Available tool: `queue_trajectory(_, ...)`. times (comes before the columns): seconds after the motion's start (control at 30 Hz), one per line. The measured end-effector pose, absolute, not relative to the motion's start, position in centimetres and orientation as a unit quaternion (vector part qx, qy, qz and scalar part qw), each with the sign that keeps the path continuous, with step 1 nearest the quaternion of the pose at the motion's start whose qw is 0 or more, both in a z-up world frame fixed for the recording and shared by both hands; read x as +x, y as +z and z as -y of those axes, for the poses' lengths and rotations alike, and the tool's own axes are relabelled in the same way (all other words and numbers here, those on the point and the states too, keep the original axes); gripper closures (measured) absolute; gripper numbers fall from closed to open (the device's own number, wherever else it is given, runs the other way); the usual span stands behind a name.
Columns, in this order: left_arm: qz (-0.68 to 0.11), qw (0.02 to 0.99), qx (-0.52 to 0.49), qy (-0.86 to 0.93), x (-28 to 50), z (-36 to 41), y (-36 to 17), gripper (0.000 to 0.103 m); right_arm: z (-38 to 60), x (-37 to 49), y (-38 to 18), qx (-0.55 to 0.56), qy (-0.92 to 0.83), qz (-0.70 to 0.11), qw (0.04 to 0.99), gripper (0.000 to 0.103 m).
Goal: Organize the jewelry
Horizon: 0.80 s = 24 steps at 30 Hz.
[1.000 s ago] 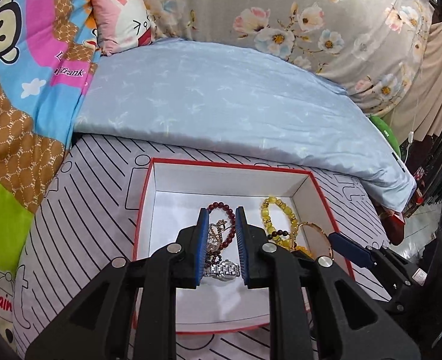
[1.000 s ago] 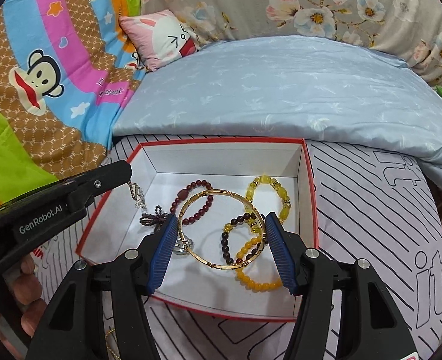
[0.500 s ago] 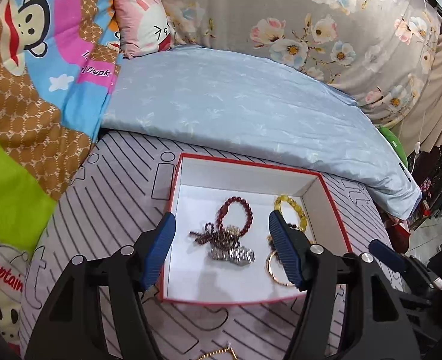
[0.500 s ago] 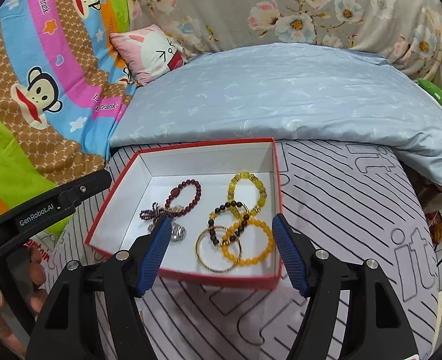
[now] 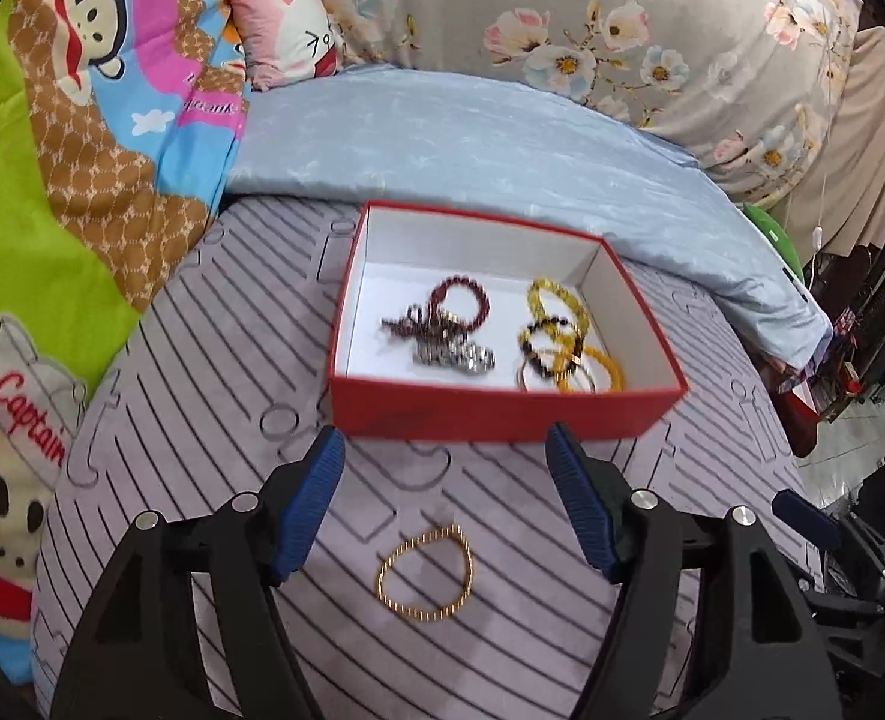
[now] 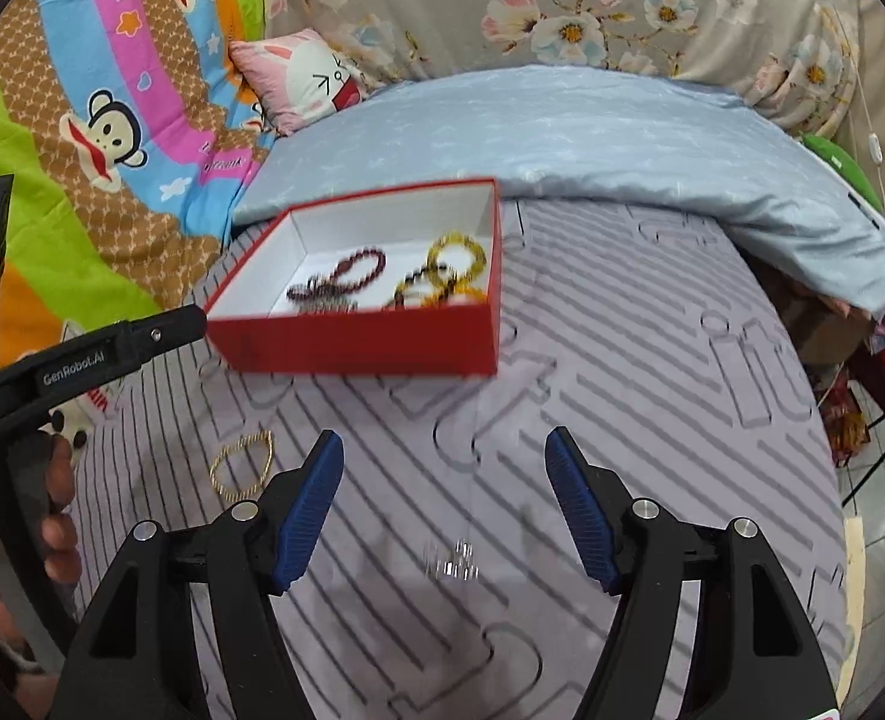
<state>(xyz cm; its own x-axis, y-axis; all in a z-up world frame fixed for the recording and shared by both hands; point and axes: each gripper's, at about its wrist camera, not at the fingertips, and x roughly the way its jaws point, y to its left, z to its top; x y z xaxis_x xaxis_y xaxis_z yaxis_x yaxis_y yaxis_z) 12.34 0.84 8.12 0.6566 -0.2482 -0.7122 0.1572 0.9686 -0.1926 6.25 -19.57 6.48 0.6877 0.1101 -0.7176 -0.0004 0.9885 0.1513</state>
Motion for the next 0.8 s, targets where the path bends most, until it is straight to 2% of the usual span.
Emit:
queue_trajectory(0.2,-0.424,0.898,-0.058,-0.101,10.1,-1.2,5.7,0.037,19.1,4.3,4.0,0.071,0.031,-0.418,0.905,0.037)
queue_trajectory(0.37,-0.438,0.893,-0.054,-0.091,9.0,-1.5,4.1,0.037,18.6,4.7,1.8,0.070,0.032,-0.435,0.897,0.044)
queue_trajectory(0.53,-0.455,0.884,-0.063,-0.086,8.8,-2.2,2.8,0.037,18.5,5.3,0.3,0.071,0.029,-0.447,0.891,0.046)
queue_trajectory(0.8,-0.464,0.881,-0.058,-0.077,9.2,-2.2,1.7,0.036,18.3,5.9,-0.7,0.055,0.020,-0.451,0.890,0.068)
